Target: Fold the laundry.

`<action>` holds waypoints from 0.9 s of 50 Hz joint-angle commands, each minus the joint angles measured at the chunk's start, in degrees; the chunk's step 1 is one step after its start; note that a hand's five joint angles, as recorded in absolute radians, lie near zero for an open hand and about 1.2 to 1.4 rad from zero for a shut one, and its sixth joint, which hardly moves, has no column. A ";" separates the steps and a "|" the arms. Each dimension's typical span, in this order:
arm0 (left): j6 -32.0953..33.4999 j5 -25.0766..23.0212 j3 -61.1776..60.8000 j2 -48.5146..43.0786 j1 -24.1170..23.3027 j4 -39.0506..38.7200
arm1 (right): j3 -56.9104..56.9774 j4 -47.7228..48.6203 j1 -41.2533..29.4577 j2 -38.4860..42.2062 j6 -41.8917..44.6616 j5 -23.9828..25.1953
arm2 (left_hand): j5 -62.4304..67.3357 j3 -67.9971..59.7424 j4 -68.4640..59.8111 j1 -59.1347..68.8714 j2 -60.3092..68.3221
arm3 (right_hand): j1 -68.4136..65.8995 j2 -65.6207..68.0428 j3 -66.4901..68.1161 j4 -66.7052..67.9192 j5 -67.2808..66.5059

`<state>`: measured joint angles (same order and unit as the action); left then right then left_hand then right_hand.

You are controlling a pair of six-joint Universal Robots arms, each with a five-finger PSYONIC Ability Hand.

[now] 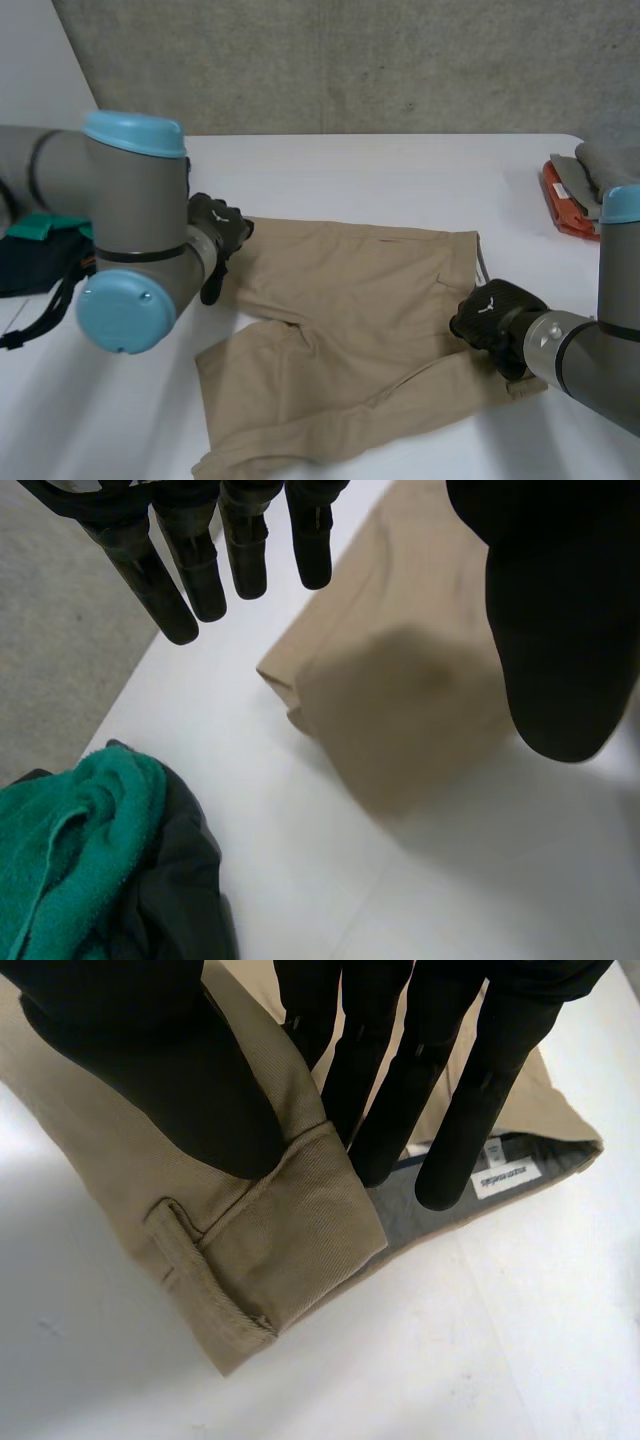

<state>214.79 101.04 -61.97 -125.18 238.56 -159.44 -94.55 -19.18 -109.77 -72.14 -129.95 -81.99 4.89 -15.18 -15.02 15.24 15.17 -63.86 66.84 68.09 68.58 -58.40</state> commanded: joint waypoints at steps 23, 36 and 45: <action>-19.06 -17.46 -28.73 18.74 -6.62 21.98 | 3.76 1.17 1.48 -4.15 -14.27 -5.20 | 51.41 -51.13 -51.29 51.07 51.13 | -16.14 13.16 11.91 11.42 -11.60; -10.28 -19.56 -31.10 18.92 -9.52 25.67 | -4.50 -23.70 13.43 -7.93 24.55 11.23 | 65.11 -64.82 -64.98 64.76 64.83 | -16.14 13.16 11.91 11.42 -11.60; -13.33 -15.97 -25.48 17.25 -9.43 22.52 | -1.16 -20.55 12.56 -5.47 12.64 11.33 | 46.24 -45.95 -46.12 45.89 45.96 | -16.14 13.16 11.91 11.42 -11.60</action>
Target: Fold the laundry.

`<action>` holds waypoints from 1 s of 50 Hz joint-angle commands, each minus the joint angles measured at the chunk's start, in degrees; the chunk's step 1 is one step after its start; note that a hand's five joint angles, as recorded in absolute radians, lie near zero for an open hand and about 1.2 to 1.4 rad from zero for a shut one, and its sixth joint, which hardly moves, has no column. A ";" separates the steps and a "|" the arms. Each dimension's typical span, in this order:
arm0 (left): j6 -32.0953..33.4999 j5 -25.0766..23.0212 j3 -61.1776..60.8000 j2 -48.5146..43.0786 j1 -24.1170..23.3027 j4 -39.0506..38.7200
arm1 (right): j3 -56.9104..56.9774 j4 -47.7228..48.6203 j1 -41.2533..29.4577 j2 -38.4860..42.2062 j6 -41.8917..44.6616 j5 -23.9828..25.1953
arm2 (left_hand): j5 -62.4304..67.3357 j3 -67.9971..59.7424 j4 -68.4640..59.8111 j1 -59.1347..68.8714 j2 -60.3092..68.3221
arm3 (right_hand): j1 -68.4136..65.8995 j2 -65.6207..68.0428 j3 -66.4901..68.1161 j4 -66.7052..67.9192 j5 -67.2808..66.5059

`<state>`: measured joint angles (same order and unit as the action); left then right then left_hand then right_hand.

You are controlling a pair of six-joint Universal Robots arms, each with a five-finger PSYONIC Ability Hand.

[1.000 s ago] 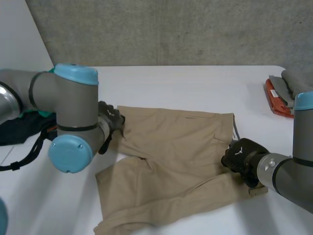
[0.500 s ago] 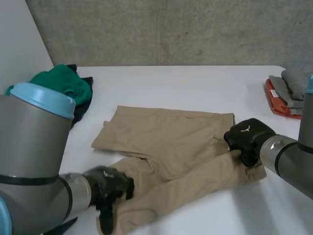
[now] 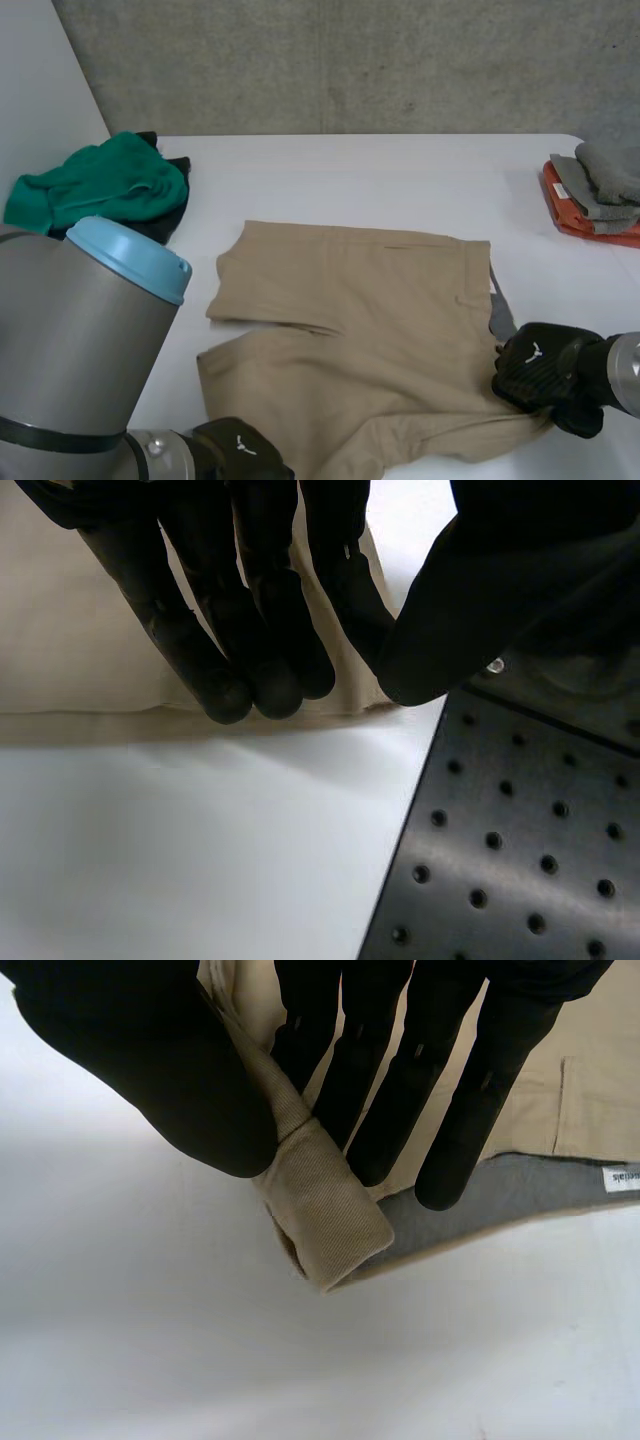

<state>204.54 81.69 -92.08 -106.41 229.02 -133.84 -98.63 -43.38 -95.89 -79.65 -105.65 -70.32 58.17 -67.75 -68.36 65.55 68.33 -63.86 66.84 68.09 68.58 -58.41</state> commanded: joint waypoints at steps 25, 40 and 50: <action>-10.30 9.37 4.10 -2.92 -4.80 -9.07 | 6.43 23.16 -8.17 6.17 -39.80 -11.15 | -43.49 43.07 43.68 -40.87 -43.66 | -16.14 13.16 11.91 11.42 -11.59; -11.98 13.14 6.39 -7.75 -7.53 -12.06 | 7.31 24.31 -8.88 7.41 -41.66 -14.05 | 11.79 -12.20 -11.60 14.40 11.62 | -16.14 13.16 11.91 11.42 -11.59; -7.94 8.50 3.41 -7.06 -5.86 -10.23 | 5.82 13.87 -3.87 4.86 -28.59 -7.30 | 11.83 -12.25 -11.64 14.45 11.67 | -16.14 13.16 11.91 11.42 -11.59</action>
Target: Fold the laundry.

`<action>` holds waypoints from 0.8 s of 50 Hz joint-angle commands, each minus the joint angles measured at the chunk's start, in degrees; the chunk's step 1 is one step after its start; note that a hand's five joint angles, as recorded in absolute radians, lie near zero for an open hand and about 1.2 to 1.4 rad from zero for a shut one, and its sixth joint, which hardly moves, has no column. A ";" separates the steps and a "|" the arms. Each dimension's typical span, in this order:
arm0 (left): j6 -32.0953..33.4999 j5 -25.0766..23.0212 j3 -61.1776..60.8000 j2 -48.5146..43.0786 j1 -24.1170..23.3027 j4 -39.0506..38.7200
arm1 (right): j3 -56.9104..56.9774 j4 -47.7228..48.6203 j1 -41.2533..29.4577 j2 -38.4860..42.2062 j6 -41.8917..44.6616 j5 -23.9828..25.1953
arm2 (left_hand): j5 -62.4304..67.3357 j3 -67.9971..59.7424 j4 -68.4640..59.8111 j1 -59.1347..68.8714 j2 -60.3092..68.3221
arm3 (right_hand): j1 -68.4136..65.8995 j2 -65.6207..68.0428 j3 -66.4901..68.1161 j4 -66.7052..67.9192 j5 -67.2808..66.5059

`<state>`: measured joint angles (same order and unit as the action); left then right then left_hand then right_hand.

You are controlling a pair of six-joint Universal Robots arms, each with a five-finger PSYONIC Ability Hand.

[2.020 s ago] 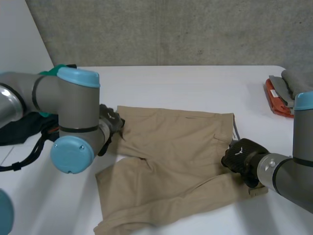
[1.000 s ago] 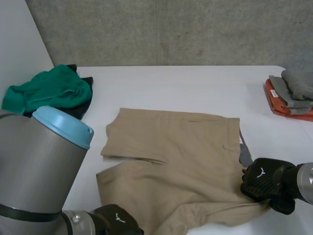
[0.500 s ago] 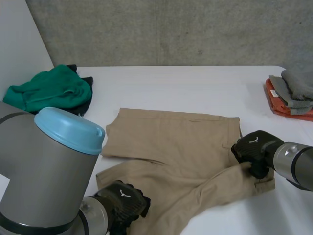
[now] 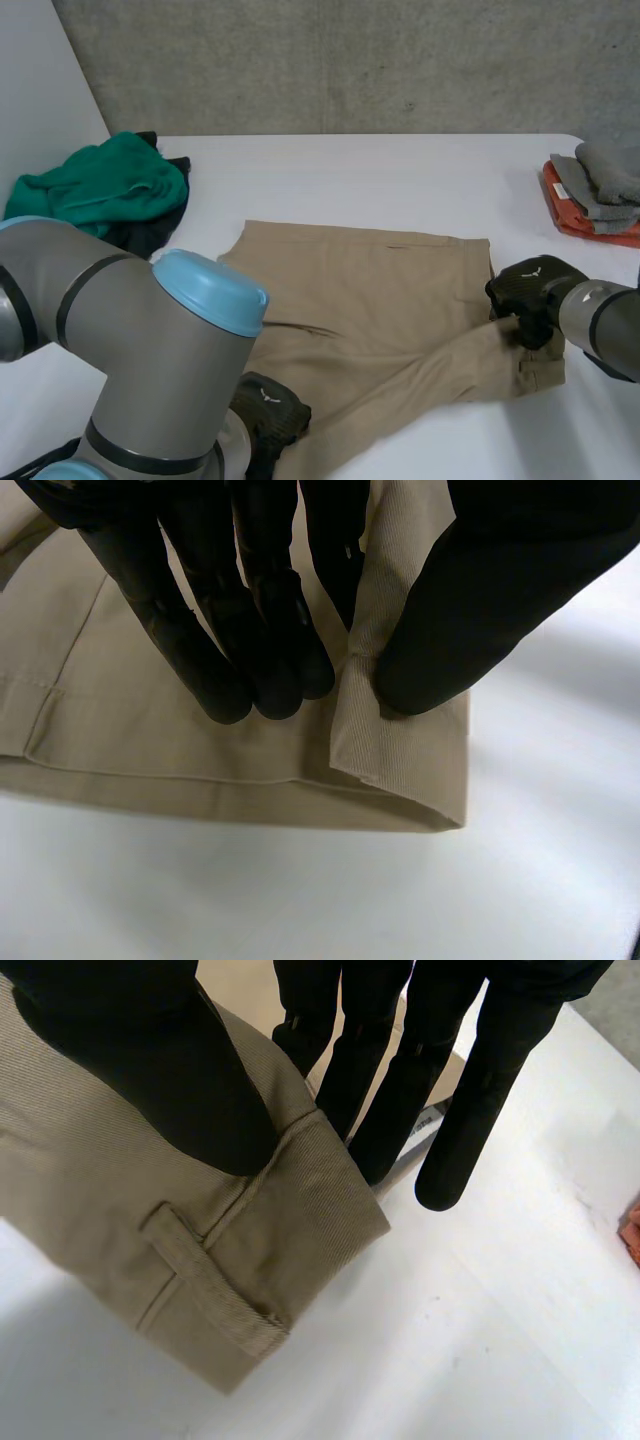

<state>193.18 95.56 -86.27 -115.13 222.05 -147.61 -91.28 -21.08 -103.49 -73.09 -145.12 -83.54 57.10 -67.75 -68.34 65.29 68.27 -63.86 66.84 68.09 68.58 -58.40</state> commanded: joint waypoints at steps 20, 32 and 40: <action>16.44 -1.53 19.98 -3.59 9.80 5.16 | 6.72 -3.90 4.35 5.85 15.24 10.77 | 12.90 -12.25 -11.66 14.71 11.73 | -16.14 13.16 11.91 11.42 -11.60; 28.56 4.11 49.78 -24.60 14.20 -14.80 | 16.04 30.37 -2.15 18.76 1.43 -1.44 | 12.90 -12.25 -11.66 14.71 11.73 | -16.14 13.16 11.91 11.42 -11.60; 39.28 2.62 62.80 -37.52 15.78 -25.87 | 23.33 49.01 -4.79 30.71 6.07 -6.71 | 10.92 -10.27 -9.68 12.73 9.75 | 12.03 -15.00 -16.26 -16.74 16.57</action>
<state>226.15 99.73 -30.18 -145.41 236.78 -167.10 -72.71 16.78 -106.75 -50.20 -143.18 -86.87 57.10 -67.93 -68.42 65.30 68.41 -63.86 66.84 68.09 68.59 -58.43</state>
